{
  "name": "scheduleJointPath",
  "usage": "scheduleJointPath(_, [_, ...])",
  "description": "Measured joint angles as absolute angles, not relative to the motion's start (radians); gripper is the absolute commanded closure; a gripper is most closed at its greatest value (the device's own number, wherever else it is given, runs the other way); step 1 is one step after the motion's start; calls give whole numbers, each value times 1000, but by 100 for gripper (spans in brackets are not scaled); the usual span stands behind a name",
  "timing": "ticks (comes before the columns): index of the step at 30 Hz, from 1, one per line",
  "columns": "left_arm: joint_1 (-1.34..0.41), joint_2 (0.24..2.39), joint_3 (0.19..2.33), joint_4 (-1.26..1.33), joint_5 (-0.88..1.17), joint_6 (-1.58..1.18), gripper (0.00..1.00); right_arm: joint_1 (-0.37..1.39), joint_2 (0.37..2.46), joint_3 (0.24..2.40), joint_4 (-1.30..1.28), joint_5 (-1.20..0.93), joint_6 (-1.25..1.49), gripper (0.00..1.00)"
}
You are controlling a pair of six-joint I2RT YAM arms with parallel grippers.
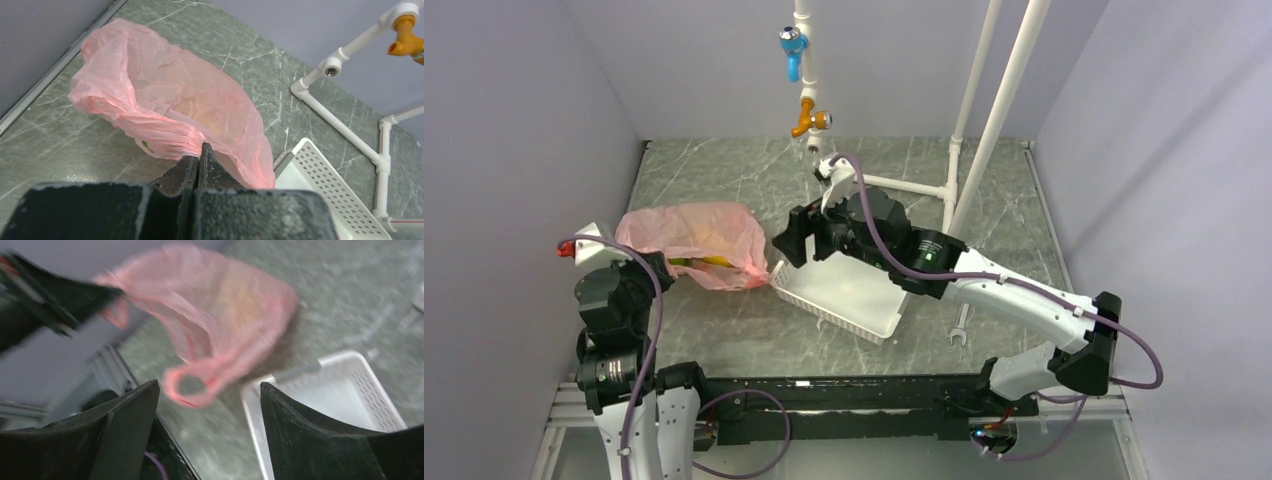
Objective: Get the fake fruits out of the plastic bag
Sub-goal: Adjust the plastic bag at the center of the board.
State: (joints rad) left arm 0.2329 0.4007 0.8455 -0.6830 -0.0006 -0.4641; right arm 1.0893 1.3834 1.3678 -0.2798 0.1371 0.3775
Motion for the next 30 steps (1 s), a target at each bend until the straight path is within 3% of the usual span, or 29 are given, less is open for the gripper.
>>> scheduleJointPath(4, [233,368,830,-685,39,-459,100,1105,1433,1452,-157,45,398,38])
scheduleJointPath(8, [233,346,804,-693,76,-453,100,1122,1598,1575,-67,-42,417,61])
scheduleJointPath(13, [233,319,772,-724,106,-448,100,1135,1830,1710,-58,-92,412,76])
scheduleJointPath(21, [233,290,768,-796,109,-408,100,1150,2101,1861,-136,-61,332,79])
scheduleJointPath(30, [233,289,762,-800,136,-406,100,1170,2245,1928,-186,49,262,77])
